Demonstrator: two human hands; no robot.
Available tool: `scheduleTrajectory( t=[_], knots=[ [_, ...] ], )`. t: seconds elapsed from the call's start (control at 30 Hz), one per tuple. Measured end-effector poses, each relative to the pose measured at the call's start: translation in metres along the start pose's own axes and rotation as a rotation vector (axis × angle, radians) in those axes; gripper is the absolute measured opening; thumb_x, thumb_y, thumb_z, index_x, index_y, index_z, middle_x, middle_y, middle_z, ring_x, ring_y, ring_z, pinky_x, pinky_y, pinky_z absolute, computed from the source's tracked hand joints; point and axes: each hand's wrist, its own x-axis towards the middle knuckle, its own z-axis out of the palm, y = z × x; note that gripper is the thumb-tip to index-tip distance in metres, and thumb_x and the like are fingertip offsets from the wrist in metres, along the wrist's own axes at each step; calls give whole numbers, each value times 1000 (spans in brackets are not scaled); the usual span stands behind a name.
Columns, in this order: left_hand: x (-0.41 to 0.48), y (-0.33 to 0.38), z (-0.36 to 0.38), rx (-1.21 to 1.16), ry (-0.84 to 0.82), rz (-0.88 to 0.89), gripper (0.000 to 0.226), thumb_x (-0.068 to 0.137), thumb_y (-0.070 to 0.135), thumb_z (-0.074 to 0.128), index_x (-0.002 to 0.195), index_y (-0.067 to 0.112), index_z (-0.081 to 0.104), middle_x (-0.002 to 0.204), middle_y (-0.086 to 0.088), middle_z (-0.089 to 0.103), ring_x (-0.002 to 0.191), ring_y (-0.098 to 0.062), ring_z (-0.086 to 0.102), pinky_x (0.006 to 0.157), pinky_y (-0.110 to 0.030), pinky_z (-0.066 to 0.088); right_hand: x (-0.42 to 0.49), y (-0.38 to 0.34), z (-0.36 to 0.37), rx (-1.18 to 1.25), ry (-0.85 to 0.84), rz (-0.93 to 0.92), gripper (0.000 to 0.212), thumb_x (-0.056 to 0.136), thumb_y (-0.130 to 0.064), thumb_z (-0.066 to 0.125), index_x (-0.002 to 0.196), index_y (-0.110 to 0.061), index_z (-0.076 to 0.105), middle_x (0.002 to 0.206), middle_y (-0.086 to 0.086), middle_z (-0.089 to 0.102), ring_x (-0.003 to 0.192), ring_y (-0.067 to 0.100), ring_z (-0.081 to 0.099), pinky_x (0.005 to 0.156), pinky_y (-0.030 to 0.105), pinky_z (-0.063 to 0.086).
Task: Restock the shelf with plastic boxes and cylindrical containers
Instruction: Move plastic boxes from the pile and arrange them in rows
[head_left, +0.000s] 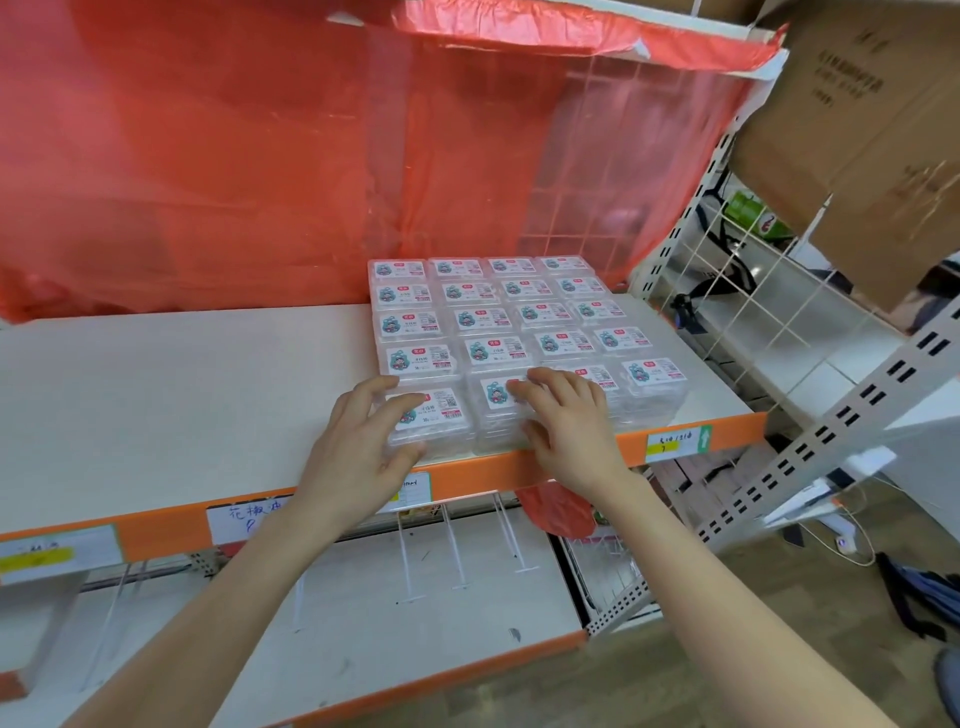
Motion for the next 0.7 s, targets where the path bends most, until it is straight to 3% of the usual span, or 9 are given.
scheduleTrajectory(
  t=[0.37, 0.5, 0.63, 0.7],
  knots=[
    [1, 4, 12, 88, -8, 8, 46, 84, 12, 65, 129, 12, 53, 141, -16, 38, 129, -35, 33, 106, -38, 26, -1, 1, 5, -8, 64, -23, 44, 69, 0, 68, 112, -8, 65, 116, 17, 61, 104, 40, 56, 87, 52, 40],
    [-10, 11, 19, 227, 126, 77, 47, 71, 7, 71, 117, 3, 61, 126, -29, 49, 113, -48, 47, 95, -53, 39, -3, 2, 8, -4, 74, -24, 43, 70, -2, 64, 112, -7, 64, 117, 18, 60, 105, 41, 56, 89, 54, 39],
    [-25, 17, 29, 309, 131, 81, 57, 63, 9, 80, 117, 6, 62, 120, -27, 53, 113, -35, 38, 89, -54, 42, -4, 2, 10, -25, 91, -31, 42, 70, -4, 63, 112, -7, 64, 116, 17, 60, 103, 40, 57, 88, 54, 41],
    [-29, 19, 31, 332, 102, 72, 61, 60, 10, 82, 117, 6, 61, 120, -25, 55, 113, -36, 42, 87, -53, 44, -5, 3, 10, -42, 92, -42, 42, 70, -3, 65, 112, -7, 64, 116, 17, 60, 103, 40, 57, 87, 53, 41]
  ],
)
